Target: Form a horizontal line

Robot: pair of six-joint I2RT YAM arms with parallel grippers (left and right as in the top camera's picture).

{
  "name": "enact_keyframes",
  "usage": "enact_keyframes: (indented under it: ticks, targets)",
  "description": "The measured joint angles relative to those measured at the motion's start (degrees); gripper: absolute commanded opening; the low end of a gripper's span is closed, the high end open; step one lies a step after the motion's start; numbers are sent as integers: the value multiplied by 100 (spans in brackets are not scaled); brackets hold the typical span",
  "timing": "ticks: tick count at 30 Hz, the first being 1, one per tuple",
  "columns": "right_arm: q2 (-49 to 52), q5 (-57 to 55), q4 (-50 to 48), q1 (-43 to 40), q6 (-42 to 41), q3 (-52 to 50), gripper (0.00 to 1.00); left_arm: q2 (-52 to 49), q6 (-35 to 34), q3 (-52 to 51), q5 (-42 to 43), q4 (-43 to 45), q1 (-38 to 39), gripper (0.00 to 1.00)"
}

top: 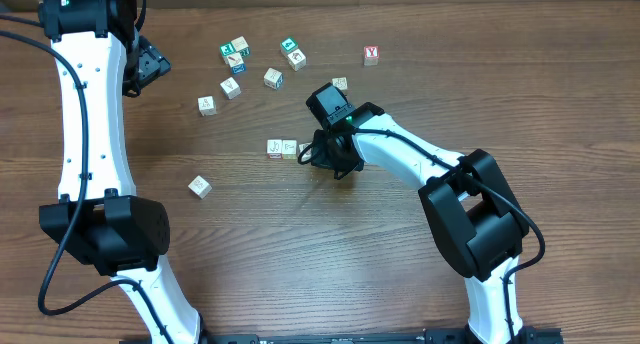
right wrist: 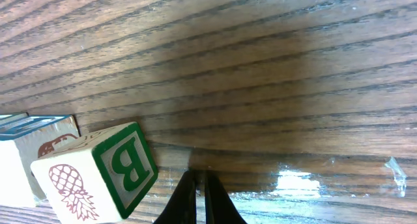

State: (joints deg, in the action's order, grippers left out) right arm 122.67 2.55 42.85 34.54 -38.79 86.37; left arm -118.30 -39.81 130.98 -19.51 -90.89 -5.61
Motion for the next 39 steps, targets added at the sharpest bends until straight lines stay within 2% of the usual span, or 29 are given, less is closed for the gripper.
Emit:
enact_keyframes:
  ticks: [14, 39]
  targets:
    - [0, -2, 136, 0, 647, 63, 4, 0, 0, 0, 0, 0, 0, 100]
    - [2, -157, -258, 332, 737, 63, 4, 0, 2, 0, 0, 0, 0, 100]
